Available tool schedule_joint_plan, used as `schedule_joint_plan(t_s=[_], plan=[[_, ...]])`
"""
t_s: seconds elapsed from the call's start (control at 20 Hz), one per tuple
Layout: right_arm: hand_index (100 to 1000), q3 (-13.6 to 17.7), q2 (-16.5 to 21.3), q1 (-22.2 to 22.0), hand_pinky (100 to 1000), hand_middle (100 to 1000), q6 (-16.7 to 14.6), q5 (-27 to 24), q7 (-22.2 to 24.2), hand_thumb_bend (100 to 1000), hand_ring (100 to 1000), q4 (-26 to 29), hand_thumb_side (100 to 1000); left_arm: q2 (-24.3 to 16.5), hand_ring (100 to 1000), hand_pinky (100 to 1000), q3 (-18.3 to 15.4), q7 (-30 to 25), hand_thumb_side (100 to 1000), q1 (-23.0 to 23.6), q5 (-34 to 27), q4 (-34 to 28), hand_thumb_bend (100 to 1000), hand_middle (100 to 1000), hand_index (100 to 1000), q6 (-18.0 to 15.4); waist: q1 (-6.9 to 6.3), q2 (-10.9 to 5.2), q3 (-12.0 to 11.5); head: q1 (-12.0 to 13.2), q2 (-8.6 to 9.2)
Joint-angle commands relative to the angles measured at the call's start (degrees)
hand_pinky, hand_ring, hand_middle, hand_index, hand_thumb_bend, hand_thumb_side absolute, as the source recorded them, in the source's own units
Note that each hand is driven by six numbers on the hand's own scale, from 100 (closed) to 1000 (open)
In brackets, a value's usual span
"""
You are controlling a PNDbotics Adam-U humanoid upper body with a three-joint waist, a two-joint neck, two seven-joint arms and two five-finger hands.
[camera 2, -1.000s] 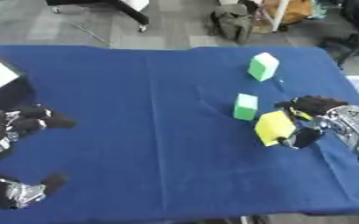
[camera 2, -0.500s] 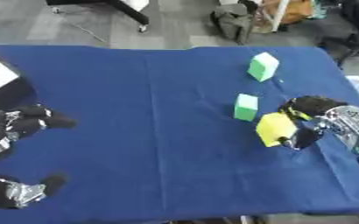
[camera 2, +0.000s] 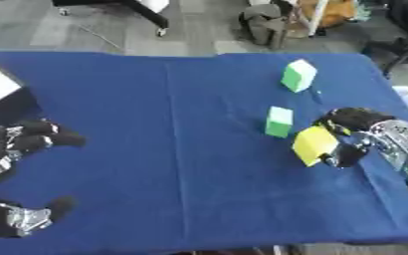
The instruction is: Pick up the objects with one hand, pass them to the other hand, and then place them into the box on the other side of the table.
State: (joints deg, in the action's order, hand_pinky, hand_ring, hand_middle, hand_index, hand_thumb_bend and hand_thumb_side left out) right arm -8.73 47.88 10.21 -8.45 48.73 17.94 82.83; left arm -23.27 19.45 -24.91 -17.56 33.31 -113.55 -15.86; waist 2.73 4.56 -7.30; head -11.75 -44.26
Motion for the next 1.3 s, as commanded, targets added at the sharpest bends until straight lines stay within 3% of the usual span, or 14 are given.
schedule_joint_plan(t_s=[0.05,0.25,0.3,0.4,0.7,1.1,1.3], plan=[[570,2.4,1.5,-0.6,713,517,1.1,-3.9,-2.3,100,651,4.7,195,-1.2,739,851,-0.6,0.1,745,-0.2,-0.2,-1.0,334,704,872,0.2,-0.12,-0.68,0.4,0.4,0.14],[595,4.7,1.6,-3.7,703,508,2.7,-8.3,-4.8,100,641,13.1,158,-1.2,739,854,-0.8,0.3,754,0.5,-0.8,-1.0,318,701,872,0.7,-0.28,-0.98,1.2,1.3,0.14],[595,5.1,1.5,-4.5,701,506,3.0,-8.9,-5.2,100,639,15.2,190,-1.1,739,855,-0.8,0.4,758,0.6,-1.0,-1.0,314,701,872,0.9,-0.34,-1.06,1.4,1.6,0.14],[592,5.7,0.8,-5.8,694,500,3.3,-9.9,-5.8,100,632,19.5,127,-1.0,738,857,-0.9,0.4,762,0.7,-1.7,-1.0,301,699,871,1.3,-0.48,-1.18,1.8,2.2,0.14],[594,6.0,-3.5,-6.3,680,492,2.4,-12.0,-6.9,100,620,30.4,100,-0.4,736,866,-1.1,0.8,781,0.8,-4.9,-1.0,271,690,868,3.4,-0.99,-1.35,2.6,3.3,0.14],[600,3.8,-14.1,-1.0,662,485,-7.9,-12.3,-11.9,100,602,31.8,100,1.7,733,898,-0.2,2.3,889,-0.1,-15.2,3.2,166,673,861,7.3,-1.39,-1.47,2.8,4.4,0.14],[600,2.0,-17.9,1.5,655,481,-11.6,-12.5,-12.8,100,593,31.8,100,3.0,730,908,0.8,2.4,932,-1.6,-20.4,5.9,137,667,859,8.9,-1.56,-1.58,2.7,4.5,0.14]])
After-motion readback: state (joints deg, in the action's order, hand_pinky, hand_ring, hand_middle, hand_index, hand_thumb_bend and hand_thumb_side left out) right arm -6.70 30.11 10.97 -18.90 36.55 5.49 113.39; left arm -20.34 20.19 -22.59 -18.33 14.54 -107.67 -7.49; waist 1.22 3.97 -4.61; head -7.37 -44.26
